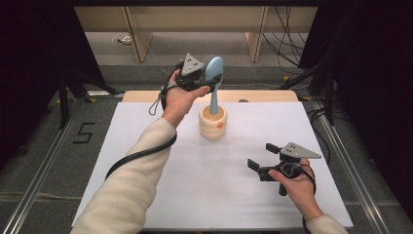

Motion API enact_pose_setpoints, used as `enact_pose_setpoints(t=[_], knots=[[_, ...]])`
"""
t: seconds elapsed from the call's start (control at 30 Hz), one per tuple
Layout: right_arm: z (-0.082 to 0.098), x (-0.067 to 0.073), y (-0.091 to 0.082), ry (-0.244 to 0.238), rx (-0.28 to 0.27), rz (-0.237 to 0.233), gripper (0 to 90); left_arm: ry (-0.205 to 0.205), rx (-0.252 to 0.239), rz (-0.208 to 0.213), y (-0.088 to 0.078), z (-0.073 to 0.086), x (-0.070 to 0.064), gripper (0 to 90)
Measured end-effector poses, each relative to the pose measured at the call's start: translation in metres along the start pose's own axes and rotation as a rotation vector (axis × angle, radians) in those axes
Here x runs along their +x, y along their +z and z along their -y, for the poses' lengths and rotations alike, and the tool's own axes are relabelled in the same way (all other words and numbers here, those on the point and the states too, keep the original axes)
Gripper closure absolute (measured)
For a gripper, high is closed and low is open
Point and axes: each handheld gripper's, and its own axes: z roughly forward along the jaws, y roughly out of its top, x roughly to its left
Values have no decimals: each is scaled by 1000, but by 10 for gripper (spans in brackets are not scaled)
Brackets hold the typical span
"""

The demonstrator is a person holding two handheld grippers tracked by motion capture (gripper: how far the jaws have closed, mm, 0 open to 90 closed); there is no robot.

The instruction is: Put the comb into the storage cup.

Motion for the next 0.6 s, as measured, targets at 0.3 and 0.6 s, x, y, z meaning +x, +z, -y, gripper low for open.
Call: enact_pose_setpoints(t=[0.3,0.6], knots=[[0,0,0,1,0,-1,9,-1,1,0,2,1,1,489],[0,1,1,0,1,-2,9,3,10,-1,4,3,0,490]])
